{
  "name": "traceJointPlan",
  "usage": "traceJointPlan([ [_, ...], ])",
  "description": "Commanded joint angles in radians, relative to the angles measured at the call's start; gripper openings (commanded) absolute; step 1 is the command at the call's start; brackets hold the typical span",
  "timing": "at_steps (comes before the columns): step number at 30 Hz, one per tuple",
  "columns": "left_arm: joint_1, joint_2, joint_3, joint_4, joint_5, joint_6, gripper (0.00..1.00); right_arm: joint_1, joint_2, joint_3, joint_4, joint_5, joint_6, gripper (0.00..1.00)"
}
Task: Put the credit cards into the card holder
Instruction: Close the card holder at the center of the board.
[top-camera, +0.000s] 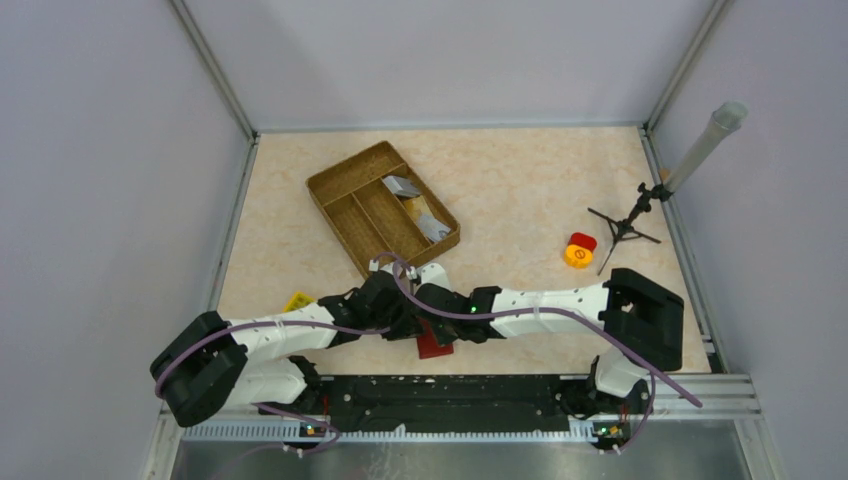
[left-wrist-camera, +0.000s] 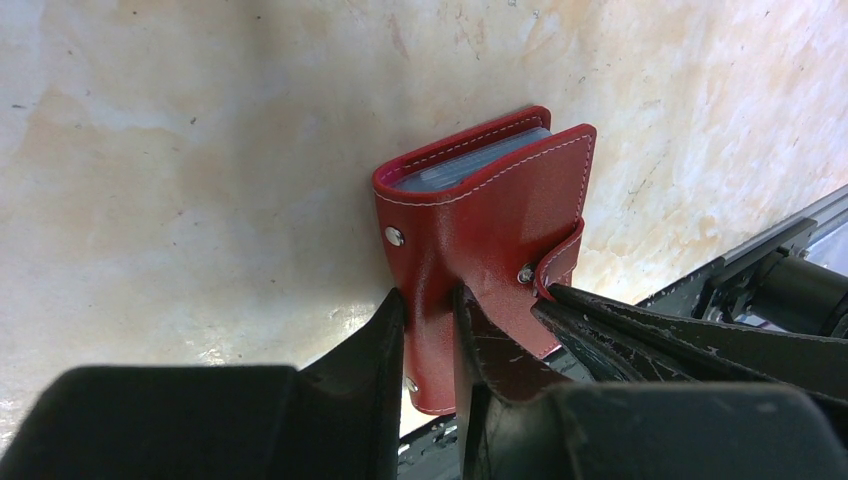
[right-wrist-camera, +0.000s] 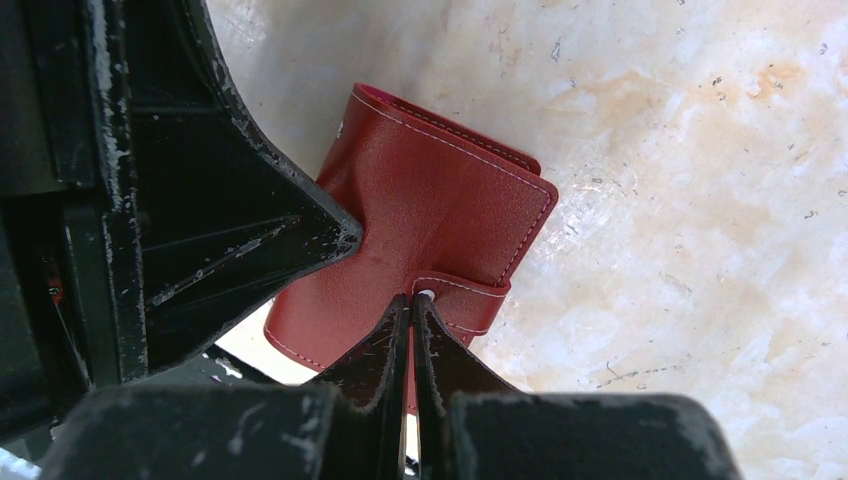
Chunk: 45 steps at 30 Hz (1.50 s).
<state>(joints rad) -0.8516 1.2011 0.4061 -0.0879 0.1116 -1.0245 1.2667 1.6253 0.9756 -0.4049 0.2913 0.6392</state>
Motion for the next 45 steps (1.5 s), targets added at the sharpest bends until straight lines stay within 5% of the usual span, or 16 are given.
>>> traceJointPlan([
  [1,-0.003,0.036,-0.017,-0.053,-0.029,0.001,0.22,-0.003,0.032,0.019,0.038,0.024,0.003,0.0],
  [45,-0.003,0.035,-0.031,-0.042,-0.021,-0.006,0.19,-0.033,0.177,0.043,0.03,-0.07,0.029,0.0],
])
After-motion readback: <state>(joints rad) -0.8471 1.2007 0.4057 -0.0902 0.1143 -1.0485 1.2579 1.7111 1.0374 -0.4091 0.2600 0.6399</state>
